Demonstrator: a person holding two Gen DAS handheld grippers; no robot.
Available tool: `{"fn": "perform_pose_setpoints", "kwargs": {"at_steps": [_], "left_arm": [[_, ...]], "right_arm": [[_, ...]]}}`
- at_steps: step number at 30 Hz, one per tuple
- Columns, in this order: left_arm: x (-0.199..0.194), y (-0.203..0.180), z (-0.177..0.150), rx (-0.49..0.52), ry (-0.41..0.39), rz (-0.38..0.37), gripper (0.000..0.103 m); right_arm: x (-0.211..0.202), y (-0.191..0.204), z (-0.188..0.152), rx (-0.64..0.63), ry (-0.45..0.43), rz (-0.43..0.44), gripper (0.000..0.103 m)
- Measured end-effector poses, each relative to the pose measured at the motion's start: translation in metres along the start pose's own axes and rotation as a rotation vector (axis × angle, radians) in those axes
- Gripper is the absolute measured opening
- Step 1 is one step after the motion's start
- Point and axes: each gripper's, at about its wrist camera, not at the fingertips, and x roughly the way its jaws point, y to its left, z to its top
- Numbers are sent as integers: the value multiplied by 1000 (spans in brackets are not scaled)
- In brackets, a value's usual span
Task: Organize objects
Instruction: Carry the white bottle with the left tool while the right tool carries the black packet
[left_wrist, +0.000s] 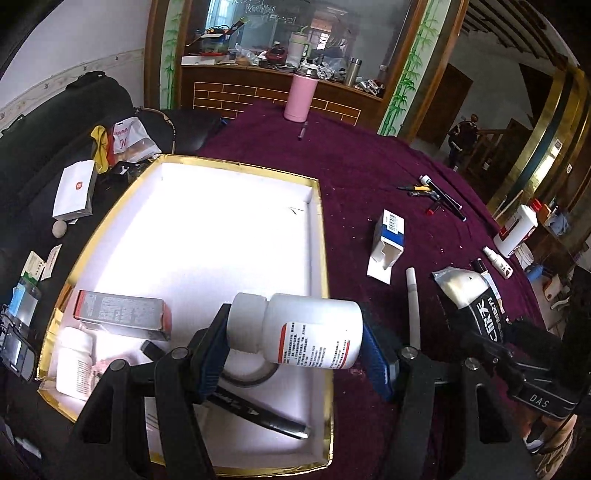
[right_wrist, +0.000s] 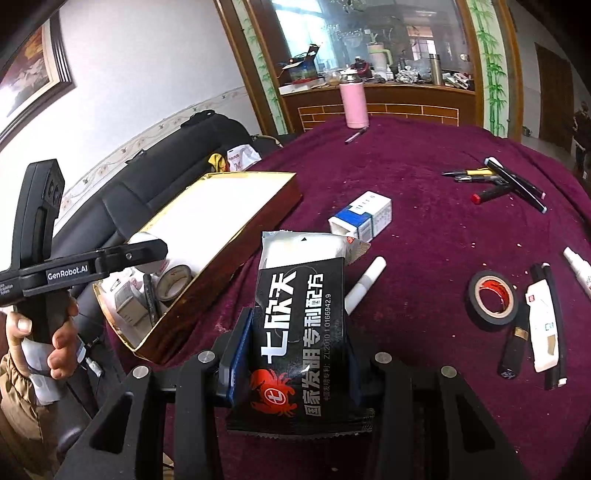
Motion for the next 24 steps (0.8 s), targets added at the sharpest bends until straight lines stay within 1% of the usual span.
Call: {"fn": "perform_pose_setpoints", "kwargs": {"at_steps": [8, 13, 24], "left_arm": [[-4, 14, 0, 9, 11, 39, 63], [-8, 26, 0, -2, 14, 54, 63], [-17, 46, 7, -20, -1, 83, 64]], "right_arm": [[4, 9, 4, -29, -1, 3, 47], [6, 16, 8, -44, -3, 7, 47], [9, 29, 33, -56, -45, 2, 47]]}}
